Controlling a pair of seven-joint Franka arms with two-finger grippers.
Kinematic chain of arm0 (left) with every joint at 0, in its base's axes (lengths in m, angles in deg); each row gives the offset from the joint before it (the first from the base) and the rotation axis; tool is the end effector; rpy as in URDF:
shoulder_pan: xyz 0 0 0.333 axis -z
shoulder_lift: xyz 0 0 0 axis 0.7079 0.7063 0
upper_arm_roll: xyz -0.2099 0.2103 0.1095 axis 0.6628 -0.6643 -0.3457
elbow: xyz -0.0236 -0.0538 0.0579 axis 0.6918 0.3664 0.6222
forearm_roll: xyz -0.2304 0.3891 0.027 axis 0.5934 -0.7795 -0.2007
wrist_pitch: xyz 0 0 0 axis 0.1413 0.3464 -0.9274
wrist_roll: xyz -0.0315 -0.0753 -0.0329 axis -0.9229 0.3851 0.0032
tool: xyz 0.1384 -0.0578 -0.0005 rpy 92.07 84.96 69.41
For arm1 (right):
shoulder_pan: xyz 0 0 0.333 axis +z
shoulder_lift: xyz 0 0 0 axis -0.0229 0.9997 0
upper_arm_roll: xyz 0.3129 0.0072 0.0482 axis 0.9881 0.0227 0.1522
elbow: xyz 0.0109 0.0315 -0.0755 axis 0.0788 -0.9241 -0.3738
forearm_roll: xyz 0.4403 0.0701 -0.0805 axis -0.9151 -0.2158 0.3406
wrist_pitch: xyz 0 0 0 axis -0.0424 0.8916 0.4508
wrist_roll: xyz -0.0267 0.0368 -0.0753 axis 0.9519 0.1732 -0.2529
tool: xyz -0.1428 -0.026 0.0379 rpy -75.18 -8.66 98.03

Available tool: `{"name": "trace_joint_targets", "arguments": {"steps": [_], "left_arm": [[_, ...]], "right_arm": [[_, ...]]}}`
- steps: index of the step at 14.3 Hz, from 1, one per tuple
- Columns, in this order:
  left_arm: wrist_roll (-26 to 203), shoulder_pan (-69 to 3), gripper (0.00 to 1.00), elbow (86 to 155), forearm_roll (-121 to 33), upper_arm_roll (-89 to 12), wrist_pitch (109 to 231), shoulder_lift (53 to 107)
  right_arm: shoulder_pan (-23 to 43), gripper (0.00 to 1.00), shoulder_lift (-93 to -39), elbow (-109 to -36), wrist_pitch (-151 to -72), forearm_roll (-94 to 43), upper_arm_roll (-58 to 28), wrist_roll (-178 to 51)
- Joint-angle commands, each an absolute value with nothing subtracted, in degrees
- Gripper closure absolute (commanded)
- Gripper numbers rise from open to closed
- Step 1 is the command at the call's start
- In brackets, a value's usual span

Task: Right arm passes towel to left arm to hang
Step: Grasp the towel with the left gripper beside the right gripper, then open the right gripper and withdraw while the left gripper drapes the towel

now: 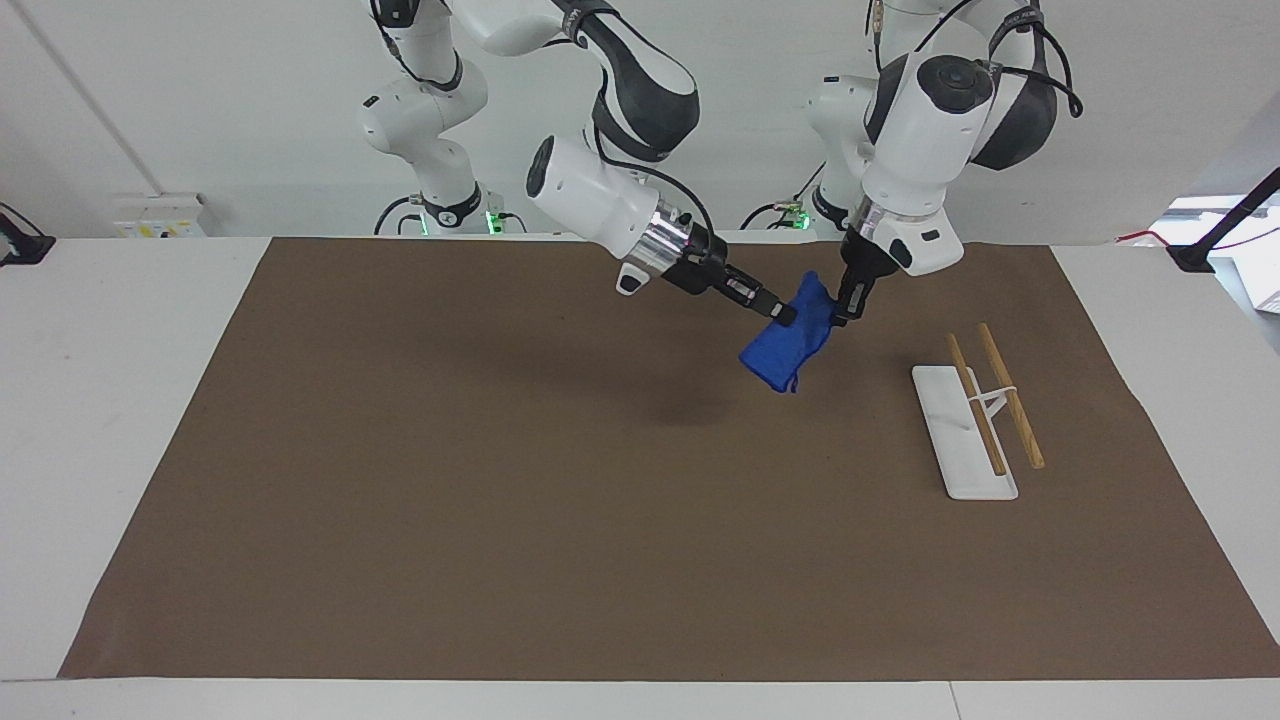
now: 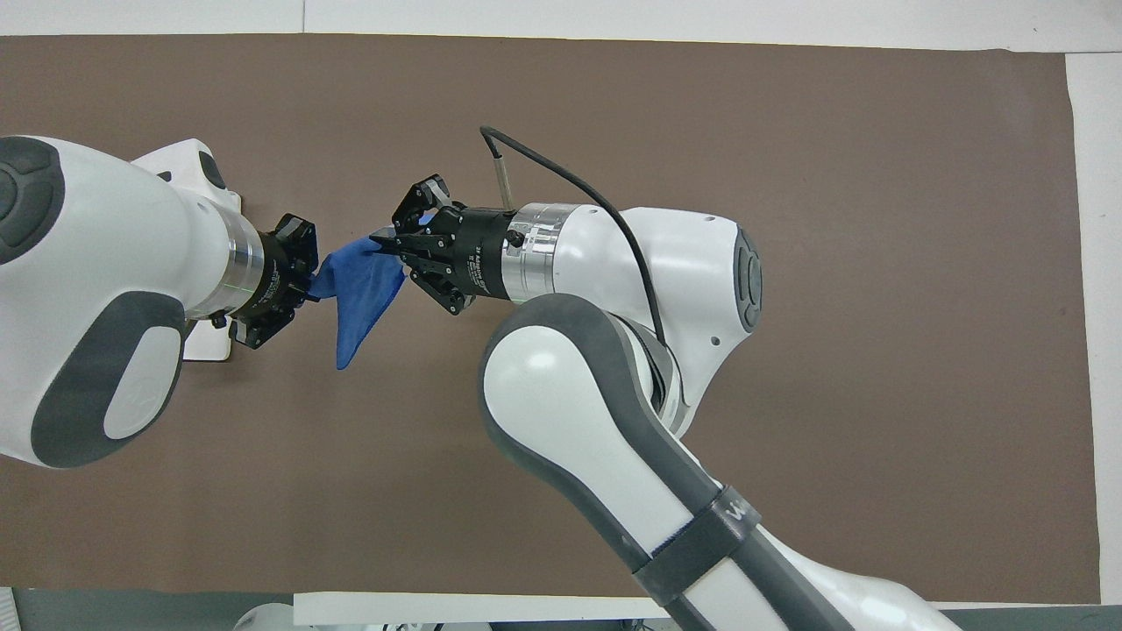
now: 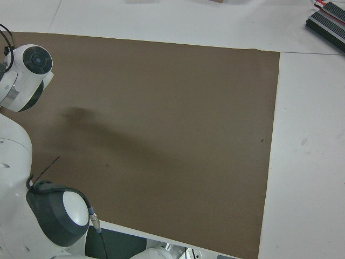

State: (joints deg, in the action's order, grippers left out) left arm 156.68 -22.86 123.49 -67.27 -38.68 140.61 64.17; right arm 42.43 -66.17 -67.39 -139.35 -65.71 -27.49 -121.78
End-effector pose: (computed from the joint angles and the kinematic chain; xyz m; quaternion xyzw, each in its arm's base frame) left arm 0.5371 -0.2564 0.4617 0.8693 0.4938 -0.0015 0.0237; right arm 0.5847 0.4870 0.4433 -0.7461 0.4453 0.1460 0.4730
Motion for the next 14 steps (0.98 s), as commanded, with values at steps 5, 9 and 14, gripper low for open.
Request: {"name": "trace_joint_targets", "arguments": {"steps": [5, 9, 14], "left_arm": [[154.5, -21.8, 1.0, 124.5, -67.0, -39.3, 142.2, 62.7], [144.3, -25.4, 1.0, 123.9, -71.6, -39.9, 141.7, 62.9], [124.2, -40.1, 1.0, 124.5, -73.9, -39.8, 145.6, 64.0]], "right_arm": [[42.2, 0.01, -66.5, -67.8, -140.0, -66.1, -27.3, -121.3], [40.7, 0.0, -66.4, -68.8, -139.3, -49.7, -27.6, -108.8], [28.6, 0.0, -67.2, -70.2, -129.1, -25.8, -27.6, -89.8]]}}
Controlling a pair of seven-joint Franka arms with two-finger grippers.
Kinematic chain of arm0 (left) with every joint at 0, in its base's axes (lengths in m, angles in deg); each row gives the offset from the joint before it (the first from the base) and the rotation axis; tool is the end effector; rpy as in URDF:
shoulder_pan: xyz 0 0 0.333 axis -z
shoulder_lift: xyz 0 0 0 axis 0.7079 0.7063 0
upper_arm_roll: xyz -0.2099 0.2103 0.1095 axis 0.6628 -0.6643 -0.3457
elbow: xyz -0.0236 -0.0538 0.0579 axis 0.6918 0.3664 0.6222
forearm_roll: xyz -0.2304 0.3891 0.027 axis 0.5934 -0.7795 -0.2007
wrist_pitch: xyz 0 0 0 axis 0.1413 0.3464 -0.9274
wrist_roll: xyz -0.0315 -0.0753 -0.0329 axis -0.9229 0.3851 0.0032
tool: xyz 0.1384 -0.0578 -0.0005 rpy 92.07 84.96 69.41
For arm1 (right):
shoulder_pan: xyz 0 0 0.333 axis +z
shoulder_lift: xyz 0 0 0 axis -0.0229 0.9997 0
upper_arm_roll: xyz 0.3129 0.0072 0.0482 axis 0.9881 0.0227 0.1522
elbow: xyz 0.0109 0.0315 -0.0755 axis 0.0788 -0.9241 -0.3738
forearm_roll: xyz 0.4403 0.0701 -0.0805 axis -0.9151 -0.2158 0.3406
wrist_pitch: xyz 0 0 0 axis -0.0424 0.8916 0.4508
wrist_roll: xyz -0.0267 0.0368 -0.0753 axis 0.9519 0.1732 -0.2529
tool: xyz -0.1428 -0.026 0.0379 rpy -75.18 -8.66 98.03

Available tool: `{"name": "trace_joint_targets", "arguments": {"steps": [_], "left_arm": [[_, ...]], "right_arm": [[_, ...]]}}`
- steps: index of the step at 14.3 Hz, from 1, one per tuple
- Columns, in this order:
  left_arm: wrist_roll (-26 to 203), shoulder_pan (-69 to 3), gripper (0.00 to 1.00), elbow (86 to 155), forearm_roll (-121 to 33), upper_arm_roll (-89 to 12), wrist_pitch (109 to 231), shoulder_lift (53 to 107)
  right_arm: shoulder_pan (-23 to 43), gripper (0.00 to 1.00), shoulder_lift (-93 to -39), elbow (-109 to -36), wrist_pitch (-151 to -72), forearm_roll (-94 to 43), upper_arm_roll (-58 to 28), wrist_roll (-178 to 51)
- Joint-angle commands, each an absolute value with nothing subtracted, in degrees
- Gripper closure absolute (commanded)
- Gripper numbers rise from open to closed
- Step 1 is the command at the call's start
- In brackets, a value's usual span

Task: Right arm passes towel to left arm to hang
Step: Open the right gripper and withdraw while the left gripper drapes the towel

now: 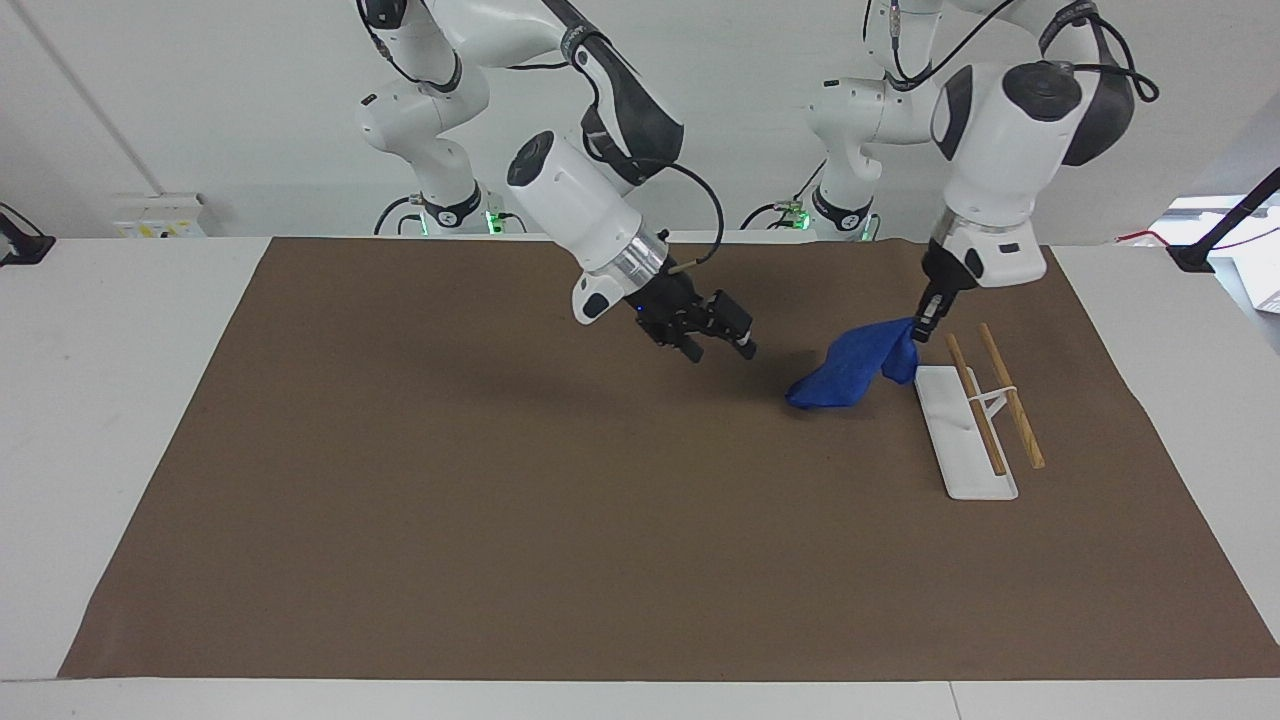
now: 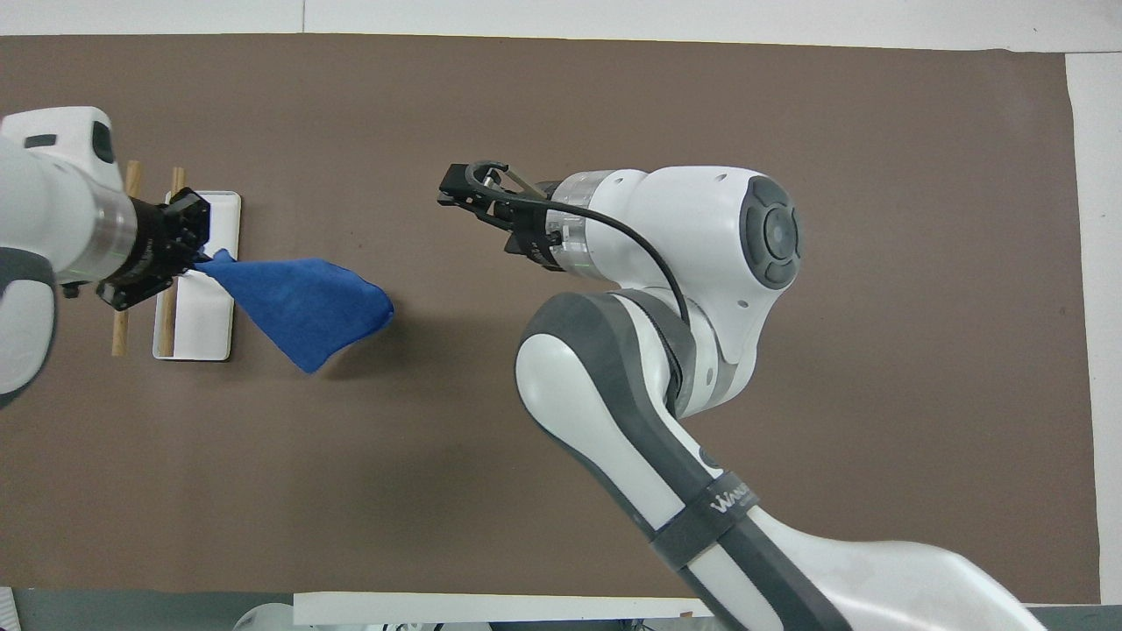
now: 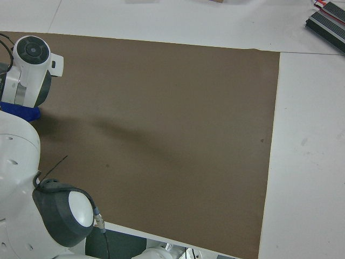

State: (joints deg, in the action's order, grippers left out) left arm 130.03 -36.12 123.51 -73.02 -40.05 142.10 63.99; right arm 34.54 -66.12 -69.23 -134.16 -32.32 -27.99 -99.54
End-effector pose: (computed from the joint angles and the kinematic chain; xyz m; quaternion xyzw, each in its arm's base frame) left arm 0.5898 -0.1017 0.4661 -0.9216 -0.3854 -0.0448 0.0081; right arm 0.6339 0.3927 0.4076 -0.9310 0.1785 -0.0612 0.3124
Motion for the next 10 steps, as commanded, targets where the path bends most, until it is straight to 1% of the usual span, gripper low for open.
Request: {"name": "trace_joint_targets", "arguments": {"steps": [1, 3, 4, 6, 8, 10], "left_arm": [[121.3, -42.8, 1.0, 124.6, -74.0, -39.8, 148.6, 64.1], [114.8, -48.0, 1.0, 124.6, -73.9, -39.7, 153.8, 64.9], [111.2, -50.7, 1.0, 124.6, -73.9, -39.6, 156.6, 65.4], [107.9, -52.9, 1.0, 124.7, -73.9, -39.7, 159.2, 67.4], [105.8, -53.8, 1.0, 124.7, -73.9, -39.7, 161.4, 69.0], [104.9, -55.0, 1.0, 124.5, -73.9, -39.7, 163.8, 70.1]], "right_arm": [[25.8, 0.0, -67.2, -69.4, -124.9, -23.5, -27.7, -85.2], [21.3, 0.0, -67.4, -67.8, -118.5, -17.1, -27.8, -79.6], [20.0, 0.0, -68.1, -67.3, -116.1, -11.6, -27.9, -79.1], [17.7, 0.0, -69.3, -64.7, -108.7, -0.3, -27.9, -78.9], [16.8, 0.0, -70.2, -59.8, -98.8, 3.8, -28.1, -79.0], [15.1, 0.0, -71.0, -55.7, -91.2, 7.2, -28.3, -79.0]]}}
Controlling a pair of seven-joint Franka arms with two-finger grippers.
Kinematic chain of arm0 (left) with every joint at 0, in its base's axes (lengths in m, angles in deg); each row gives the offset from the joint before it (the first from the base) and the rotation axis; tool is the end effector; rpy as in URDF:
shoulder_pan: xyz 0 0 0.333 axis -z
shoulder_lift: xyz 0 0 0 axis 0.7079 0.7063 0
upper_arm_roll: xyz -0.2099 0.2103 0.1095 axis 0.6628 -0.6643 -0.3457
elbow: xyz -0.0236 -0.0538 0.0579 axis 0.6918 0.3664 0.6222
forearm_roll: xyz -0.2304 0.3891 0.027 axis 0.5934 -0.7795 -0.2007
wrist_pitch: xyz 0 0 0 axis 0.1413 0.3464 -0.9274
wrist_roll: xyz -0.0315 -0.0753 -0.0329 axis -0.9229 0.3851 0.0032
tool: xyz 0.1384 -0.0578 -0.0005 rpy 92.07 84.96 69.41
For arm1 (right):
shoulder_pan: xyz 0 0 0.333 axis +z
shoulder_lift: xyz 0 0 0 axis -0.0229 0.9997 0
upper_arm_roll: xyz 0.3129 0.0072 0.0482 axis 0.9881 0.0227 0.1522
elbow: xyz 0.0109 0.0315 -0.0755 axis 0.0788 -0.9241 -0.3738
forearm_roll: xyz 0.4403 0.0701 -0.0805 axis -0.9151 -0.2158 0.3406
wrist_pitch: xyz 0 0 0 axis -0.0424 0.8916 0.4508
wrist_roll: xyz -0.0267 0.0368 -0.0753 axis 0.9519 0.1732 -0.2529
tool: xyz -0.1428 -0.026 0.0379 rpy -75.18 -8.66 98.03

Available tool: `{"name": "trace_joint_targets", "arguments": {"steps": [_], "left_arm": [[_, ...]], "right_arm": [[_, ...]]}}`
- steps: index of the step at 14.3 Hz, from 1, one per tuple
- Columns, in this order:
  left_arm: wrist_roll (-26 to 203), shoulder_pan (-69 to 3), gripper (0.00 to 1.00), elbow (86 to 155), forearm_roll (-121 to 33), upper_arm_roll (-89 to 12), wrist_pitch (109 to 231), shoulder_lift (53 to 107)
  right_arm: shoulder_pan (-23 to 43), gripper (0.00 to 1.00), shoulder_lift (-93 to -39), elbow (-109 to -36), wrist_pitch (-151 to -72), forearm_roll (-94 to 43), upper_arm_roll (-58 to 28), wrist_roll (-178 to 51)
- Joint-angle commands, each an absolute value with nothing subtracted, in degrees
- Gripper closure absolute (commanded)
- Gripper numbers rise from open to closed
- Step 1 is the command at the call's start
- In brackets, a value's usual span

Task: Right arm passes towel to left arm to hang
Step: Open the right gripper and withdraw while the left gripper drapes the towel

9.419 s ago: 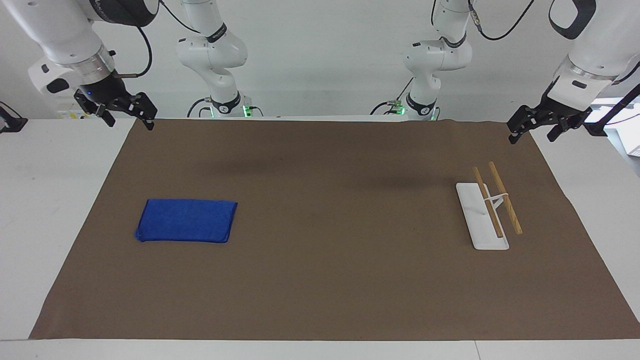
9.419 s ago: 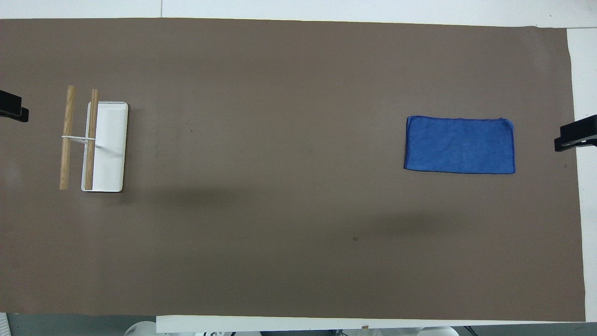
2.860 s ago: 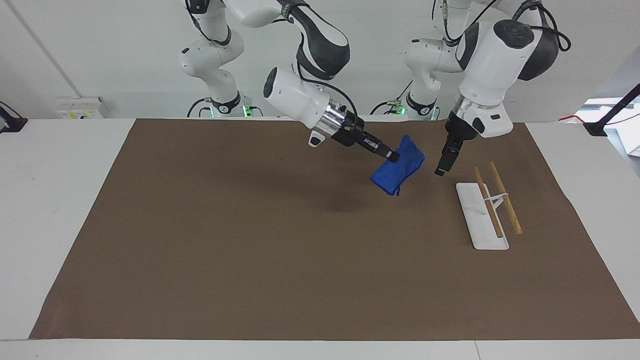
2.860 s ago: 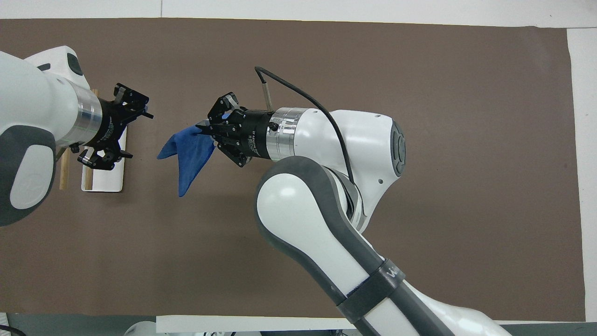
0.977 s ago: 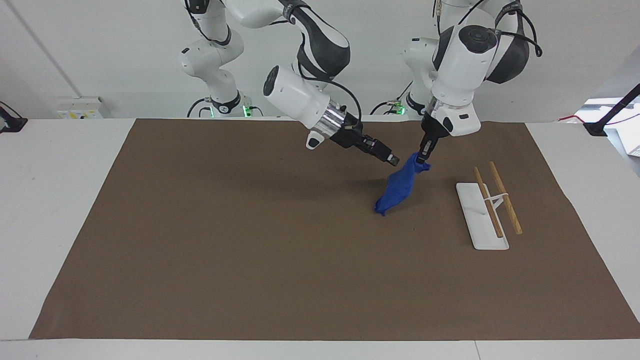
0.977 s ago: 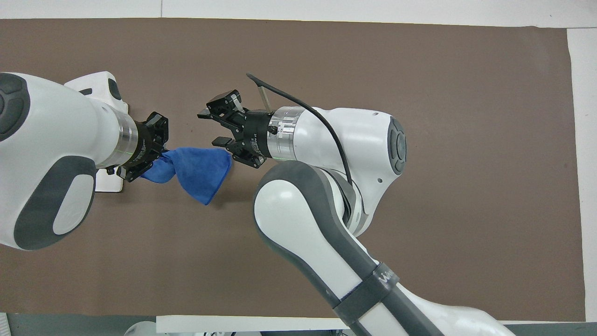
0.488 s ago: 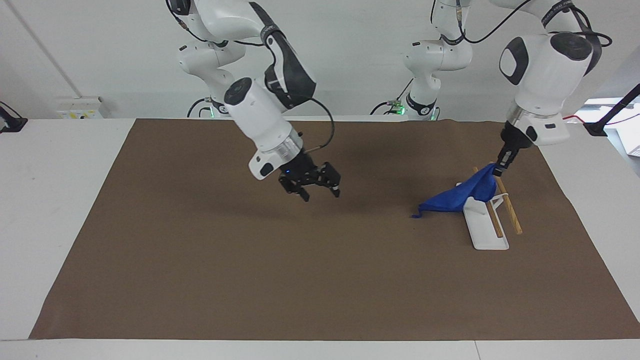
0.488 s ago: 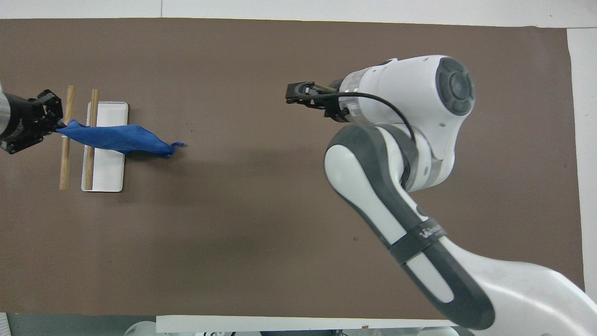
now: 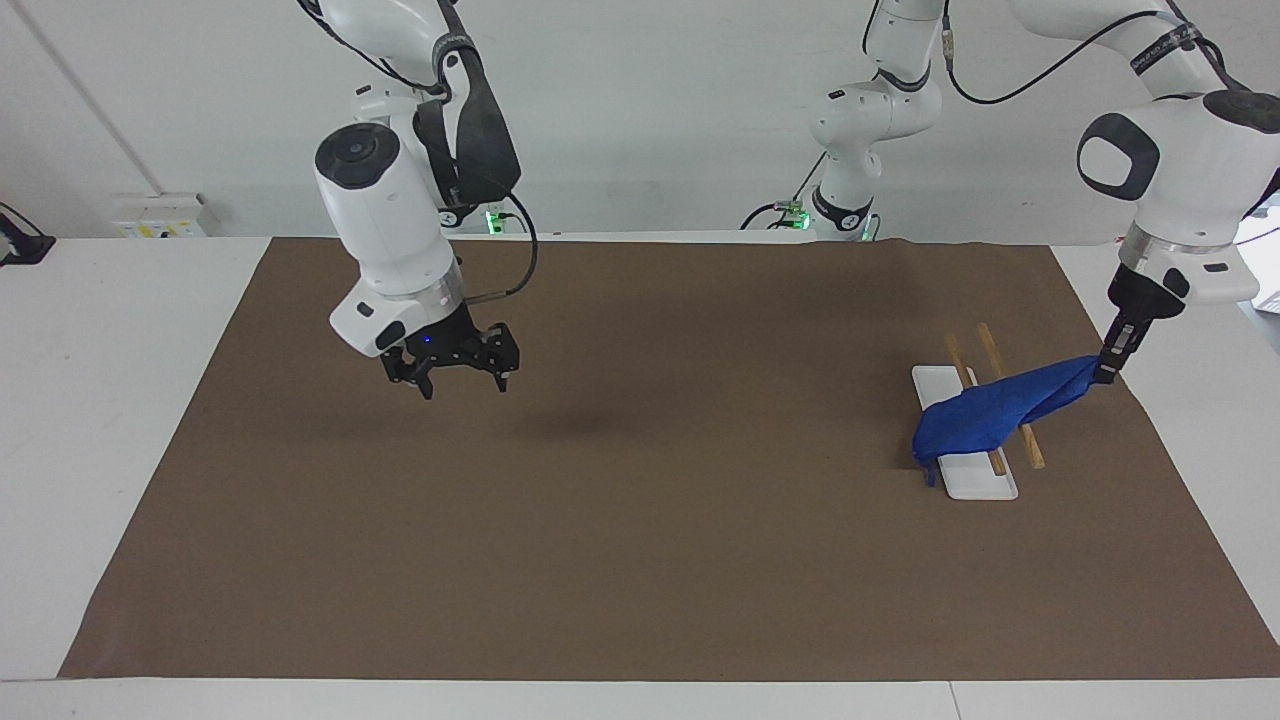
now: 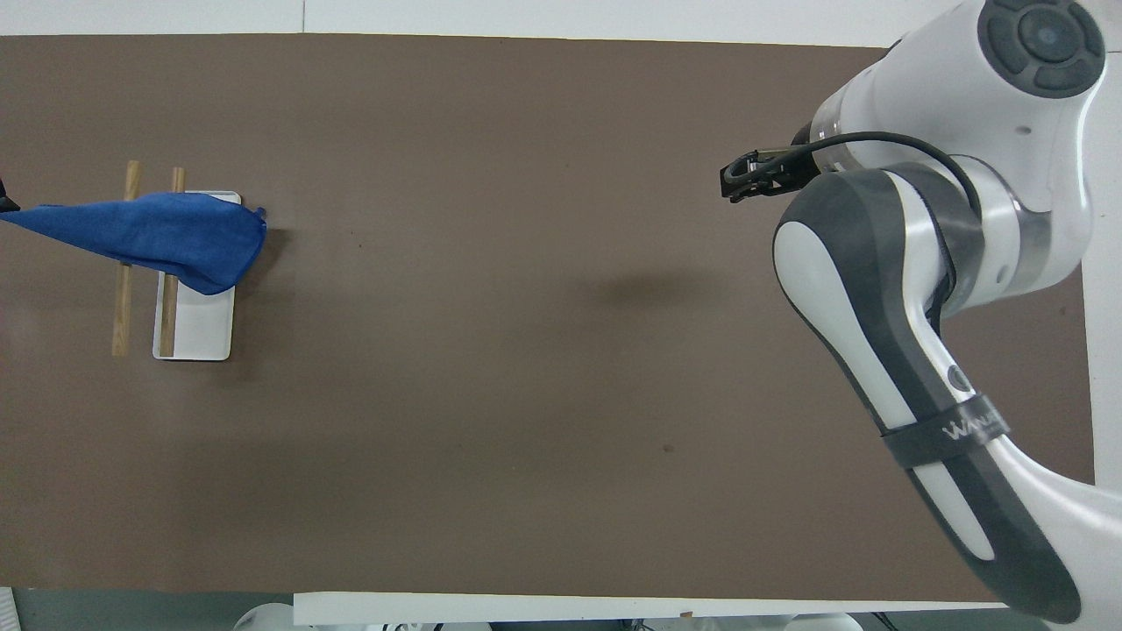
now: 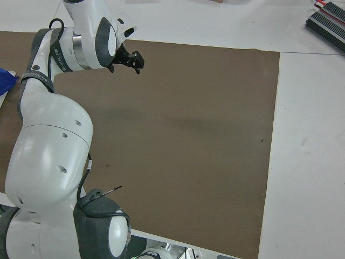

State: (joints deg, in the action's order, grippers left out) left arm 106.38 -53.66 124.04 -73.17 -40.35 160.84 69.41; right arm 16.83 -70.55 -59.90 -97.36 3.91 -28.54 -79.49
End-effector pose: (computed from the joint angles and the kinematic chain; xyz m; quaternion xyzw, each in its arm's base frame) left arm 0.6451 0.0880 0.4386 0.9331 0.3283 0.1467 0.0044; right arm 0.6692 0.1473 0.4737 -0.9994 -0.0293 -0.0154 0.0037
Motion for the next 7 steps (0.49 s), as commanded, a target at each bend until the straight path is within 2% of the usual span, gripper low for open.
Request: {"name": "trace_joint_targets", "arguments": {"steps": [1, 4, 7], "left_arm": [[104.2, -55.5, 1.0, 123.9, -73.9, -39.7, 165.2, 71.2], [103.7, -57.6, 1.0, 122.4, -73.9, -39.7, 168.3, 73.5], [101.7, -59.2, 1.0, 123.8, -73.9, -39.7, 170.0, 74.6]], "right_arm": [[14.7, 0.0, -71.7, -54.3, -88.5, 10.0, -28.4, -79.0], [13.5, 0.0, -75.8, -52.2, -80.6, 11.2, -28.6, -79.0], [12.3, 0.0, -80.1, -50.8, -74.6, 11.0, -29.1, -79.0]]}}
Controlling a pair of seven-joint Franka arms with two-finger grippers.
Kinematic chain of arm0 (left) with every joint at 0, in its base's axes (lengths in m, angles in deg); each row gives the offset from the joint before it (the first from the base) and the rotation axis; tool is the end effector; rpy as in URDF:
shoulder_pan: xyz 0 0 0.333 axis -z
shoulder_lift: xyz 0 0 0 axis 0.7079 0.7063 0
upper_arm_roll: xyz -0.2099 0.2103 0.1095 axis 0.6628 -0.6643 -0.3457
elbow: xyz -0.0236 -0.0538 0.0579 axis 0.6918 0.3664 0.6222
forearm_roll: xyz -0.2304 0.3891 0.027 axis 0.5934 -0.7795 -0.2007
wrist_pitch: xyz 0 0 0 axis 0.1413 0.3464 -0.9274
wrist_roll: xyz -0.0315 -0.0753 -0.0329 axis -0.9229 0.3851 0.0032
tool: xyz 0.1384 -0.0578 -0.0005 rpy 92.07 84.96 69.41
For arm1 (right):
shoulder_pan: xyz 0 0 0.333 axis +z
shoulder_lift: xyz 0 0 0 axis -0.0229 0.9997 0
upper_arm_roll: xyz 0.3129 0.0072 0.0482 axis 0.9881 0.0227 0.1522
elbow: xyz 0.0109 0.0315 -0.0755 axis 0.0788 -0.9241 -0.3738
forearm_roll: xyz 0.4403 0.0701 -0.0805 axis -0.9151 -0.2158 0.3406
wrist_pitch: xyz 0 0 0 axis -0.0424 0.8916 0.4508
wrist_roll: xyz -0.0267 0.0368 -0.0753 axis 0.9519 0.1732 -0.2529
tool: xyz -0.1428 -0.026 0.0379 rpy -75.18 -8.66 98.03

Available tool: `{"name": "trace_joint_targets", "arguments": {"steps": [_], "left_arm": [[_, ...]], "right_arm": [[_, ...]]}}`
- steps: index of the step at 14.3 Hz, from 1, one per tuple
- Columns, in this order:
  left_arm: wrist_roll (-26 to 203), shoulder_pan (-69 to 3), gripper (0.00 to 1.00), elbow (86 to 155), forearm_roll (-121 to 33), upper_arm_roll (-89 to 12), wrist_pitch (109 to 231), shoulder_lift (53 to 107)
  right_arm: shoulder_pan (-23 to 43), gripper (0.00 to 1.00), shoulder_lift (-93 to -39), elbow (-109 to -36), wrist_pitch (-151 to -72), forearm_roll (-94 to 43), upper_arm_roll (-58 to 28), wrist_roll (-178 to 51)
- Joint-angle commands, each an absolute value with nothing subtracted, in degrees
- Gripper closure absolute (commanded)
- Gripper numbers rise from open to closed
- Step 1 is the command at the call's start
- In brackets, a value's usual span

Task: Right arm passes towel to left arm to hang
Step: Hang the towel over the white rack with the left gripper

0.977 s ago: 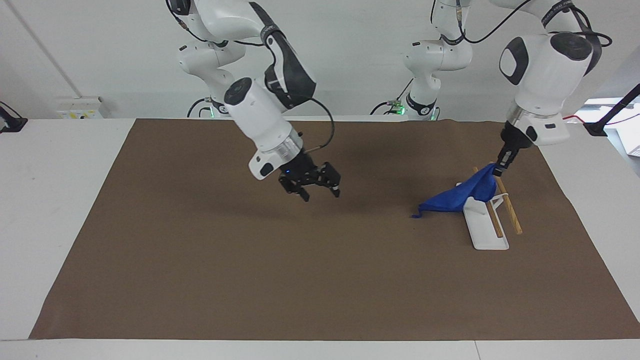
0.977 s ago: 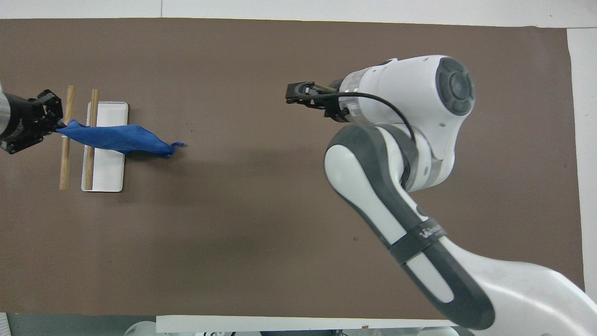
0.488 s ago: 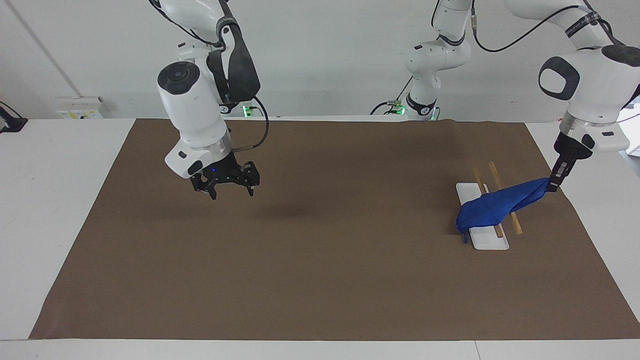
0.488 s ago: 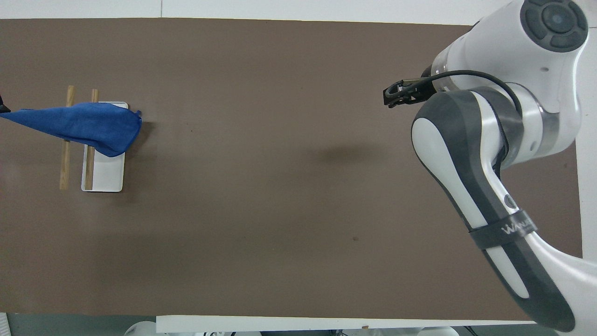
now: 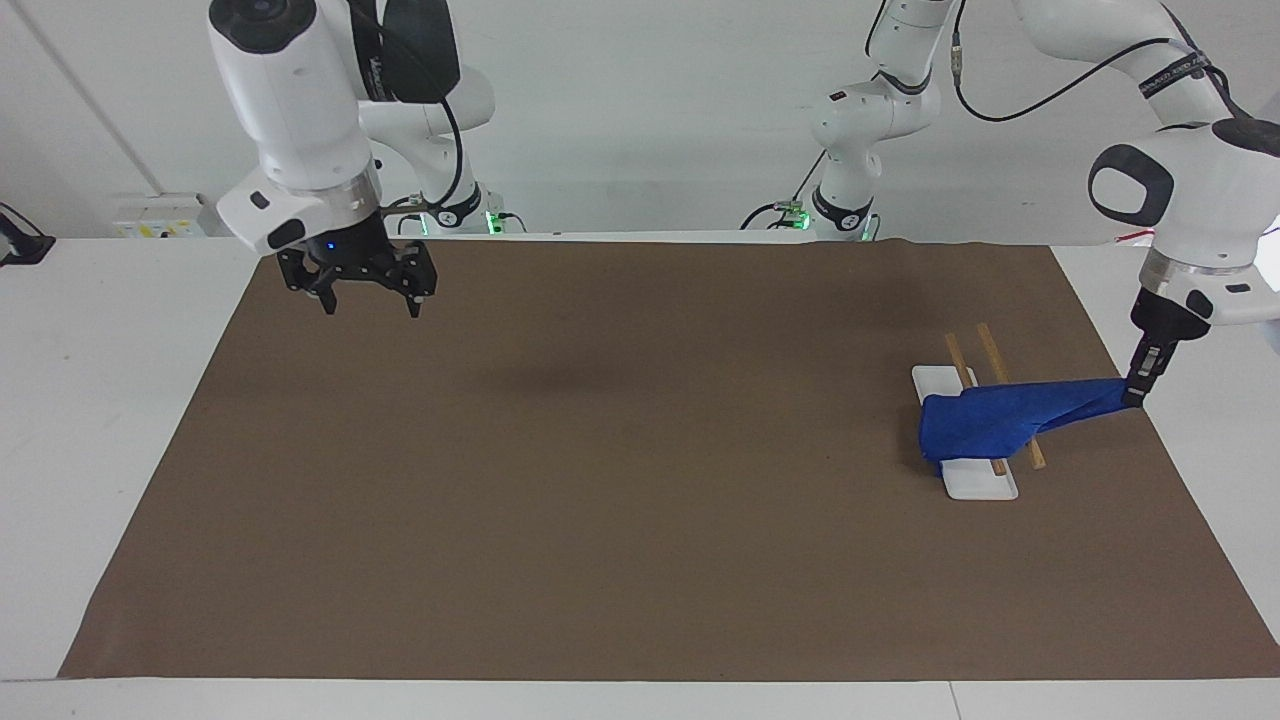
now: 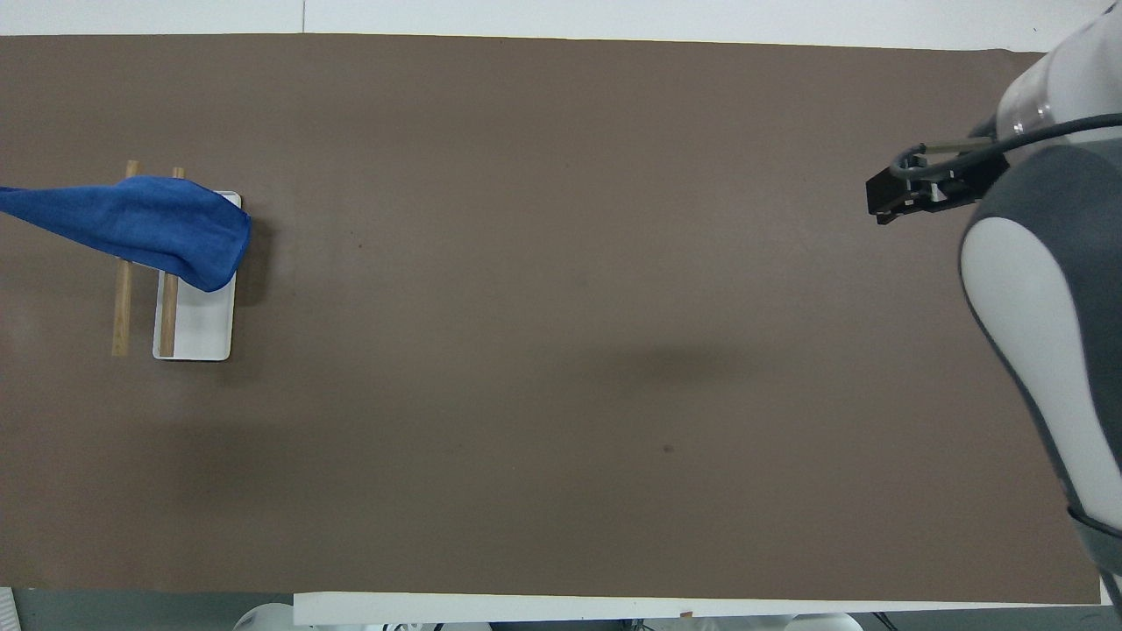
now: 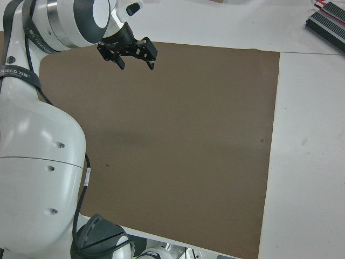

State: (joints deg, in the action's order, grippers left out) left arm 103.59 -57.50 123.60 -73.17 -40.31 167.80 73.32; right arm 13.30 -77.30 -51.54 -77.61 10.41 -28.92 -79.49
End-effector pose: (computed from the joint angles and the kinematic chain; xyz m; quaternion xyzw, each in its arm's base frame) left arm 0.6596 0.1336 0.4136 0.9265 0.3325 0.1759 0.0033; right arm 0.6195 0.0740 0.5998 0.9985 -0.0073 -0.0178 0.0522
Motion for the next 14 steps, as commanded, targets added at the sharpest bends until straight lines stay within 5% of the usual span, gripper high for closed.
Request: {"name": "trace_joint_targets", "arguments": {"steps": [1, 2, 3, 5, 6, 14], "left_arm": [[101.5, -59.3, 1.0, 125.4, -73.9, -39.7, 171.5, 74.9], [101.5, -59.3, 0.99, 126.3, -73.9, -39.7, 172.1, 75.0], [101.6, -59.1, 0.85, 127.4, -73.9, -39.6, 171.8, 74.9], [101.5, -58.5, 0.08, 129.6, -73.8, -39.6, 171.4, 74.3], [101.9, -58.3, 0.0, 129.7, -73.8, -39.5, 170.8, 74.3], [99.8, -55.9, 0.0, 118.7, -73.5, -39.3, 152.9, 71.4]], "right_arm": [[11.4, 0.0, -81.2, -50.8, -74.3, 10.8, -29.3, -78.8], [10.6, 0.0, -81.9, -50.8, -73.4, 10.5, -29.4, -78.7], [10.5, 0.0, -82.1, -50.8, -72.7, 10.4, -29.4, -78.7], [10.4, 0.0, -82.8, -51.8, -72.6, 10.6, -29.5, -78.1], [9.8, 0.0, -83.3, -52.2, -72.6, 10.6, -29.9, -76.0], [3.4, 0.0, -87.0, -61.1, -78.3, 8.9, -30.0, -71.1]]}}
